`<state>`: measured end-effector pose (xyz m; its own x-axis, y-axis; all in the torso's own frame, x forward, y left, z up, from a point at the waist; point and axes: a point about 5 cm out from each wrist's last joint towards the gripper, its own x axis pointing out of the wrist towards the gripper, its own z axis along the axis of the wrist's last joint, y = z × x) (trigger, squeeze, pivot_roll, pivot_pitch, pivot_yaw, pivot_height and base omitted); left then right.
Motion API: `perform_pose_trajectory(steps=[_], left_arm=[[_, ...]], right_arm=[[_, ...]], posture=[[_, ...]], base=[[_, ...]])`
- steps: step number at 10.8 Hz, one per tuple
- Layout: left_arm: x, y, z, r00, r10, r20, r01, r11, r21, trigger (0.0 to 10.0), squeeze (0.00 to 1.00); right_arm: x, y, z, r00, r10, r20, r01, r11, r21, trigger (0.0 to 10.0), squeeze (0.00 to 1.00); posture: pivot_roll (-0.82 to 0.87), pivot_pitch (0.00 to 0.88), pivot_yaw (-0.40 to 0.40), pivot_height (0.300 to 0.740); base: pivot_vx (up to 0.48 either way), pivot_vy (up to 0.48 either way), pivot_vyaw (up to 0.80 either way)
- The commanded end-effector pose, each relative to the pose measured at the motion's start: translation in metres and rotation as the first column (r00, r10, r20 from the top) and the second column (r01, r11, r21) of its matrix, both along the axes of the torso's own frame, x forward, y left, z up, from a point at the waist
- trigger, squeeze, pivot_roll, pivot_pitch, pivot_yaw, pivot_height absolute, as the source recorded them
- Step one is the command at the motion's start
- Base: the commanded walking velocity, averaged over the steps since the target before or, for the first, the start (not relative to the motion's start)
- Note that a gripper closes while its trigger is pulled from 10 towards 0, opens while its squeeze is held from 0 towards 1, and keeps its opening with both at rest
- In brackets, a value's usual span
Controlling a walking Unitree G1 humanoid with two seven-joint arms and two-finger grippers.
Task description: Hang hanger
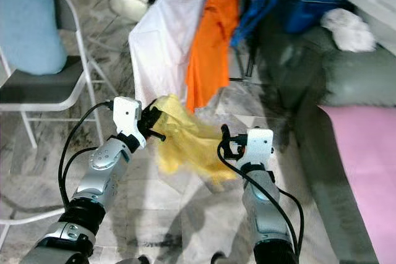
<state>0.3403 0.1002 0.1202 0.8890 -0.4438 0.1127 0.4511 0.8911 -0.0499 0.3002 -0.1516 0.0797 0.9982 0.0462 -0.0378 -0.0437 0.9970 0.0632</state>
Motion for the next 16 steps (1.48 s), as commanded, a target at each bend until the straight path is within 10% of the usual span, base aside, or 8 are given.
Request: perform_pose_trajectory(steps=[1,6,16], left_arm=[[-0.002,0.002,-0.001,1.0,0.022,0.02,-0.021,1.0,-0.013,10.0,0.0],[0.022,-0.011,0.017,0.999,0.039,0.038,-0.038,0.999,-0.038,10.0,0.0],[0.021,-0.017,0.008,0.999,0.01,0.03,-0.009,1.0,-0.03,10.0,0.0]], right_arm=[[-0.003,-0.001,-0.003,1.0,0.013,-0.01,-0.013,1.0,-0.017,10.0,0.0],[0.026,-0.004,0.017,0.999,0.021,0.044,-0.019,0.999,-0.035,10.0,0.0],[0.022,-0.016,0.017,0.996,-0.047,0.079,0.053,0.996,-0.069,10.0,0.0]], posture=[[-0.1,0.091,-0.022,0.74],[-0.14,0.0,-0.049,0.74],[-0.19,0.0,-0.01,0.74]], base=[[0.382,0.0,0.0],[0.385,0.0,0.0],[0.38,0.237,0.0]])
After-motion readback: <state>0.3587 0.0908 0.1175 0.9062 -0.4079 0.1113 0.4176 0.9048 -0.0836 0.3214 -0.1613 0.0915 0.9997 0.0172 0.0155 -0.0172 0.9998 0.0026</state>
